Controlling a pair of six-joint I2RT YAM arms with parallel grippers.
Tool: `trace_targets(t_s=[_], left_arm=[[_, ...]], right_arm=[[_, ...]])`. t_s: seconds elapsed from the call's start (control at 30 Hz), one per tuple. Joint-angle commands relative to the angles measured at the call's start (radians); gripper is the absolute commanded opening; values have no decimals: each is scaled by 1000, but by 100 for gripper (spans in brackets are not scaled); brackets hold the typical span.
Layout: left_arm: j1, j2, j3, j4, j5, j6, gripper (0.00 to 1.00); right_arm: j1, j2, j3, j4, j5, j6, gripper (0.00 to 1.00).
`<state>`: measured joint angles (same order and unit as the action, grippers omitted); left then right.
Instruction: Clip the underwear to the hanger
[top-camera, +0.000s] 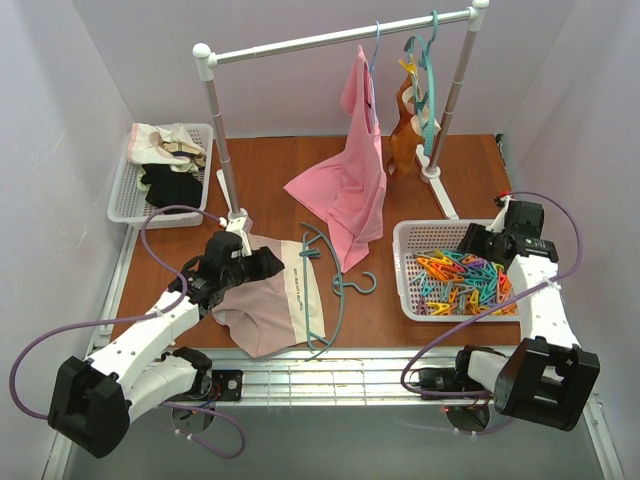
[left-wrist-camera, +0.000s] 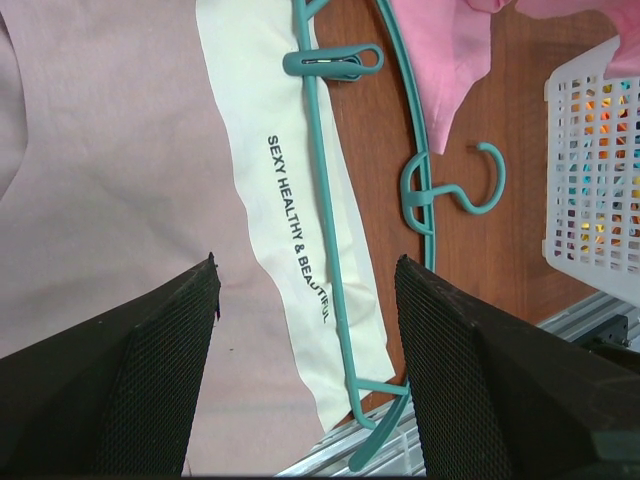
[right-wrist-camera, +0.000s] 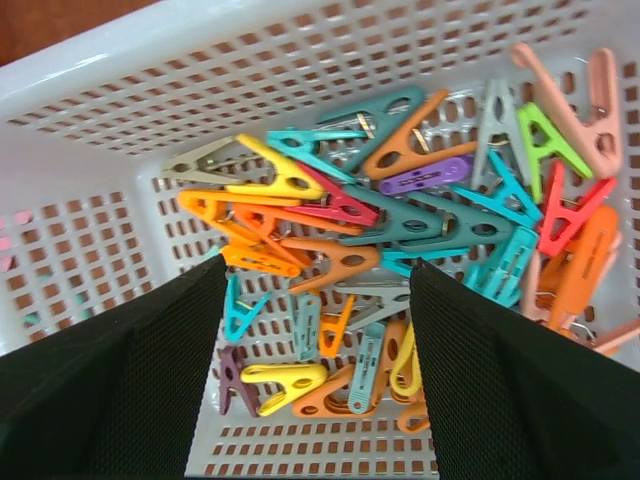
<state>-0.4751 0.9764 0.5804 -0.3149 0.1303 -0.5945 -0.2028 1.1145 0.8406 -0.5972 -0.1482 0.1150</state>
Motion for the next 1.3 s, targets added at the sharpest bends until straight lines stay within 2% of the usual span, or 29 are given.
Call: trace_targets(t_s=[0.0, 0.13, 0.57, 1.27], left_arm=[[0, -39, 13, -39, -11, 5, 63], [0, -59, -11, -36, -18, -7, 63], [0, -15, -45, 23, 8, -31, 63], [0, 183, 44, 99, 51, 28, 64]], right_arm=[[-18, 25, 22, -7, 97, -14, 66], [-33, 62, 28, -10, 142, -3, 63], [-50, 194, 46, 37, 205, 54, 42], [-50, 386, 86, 183, 243, 121, 36]])
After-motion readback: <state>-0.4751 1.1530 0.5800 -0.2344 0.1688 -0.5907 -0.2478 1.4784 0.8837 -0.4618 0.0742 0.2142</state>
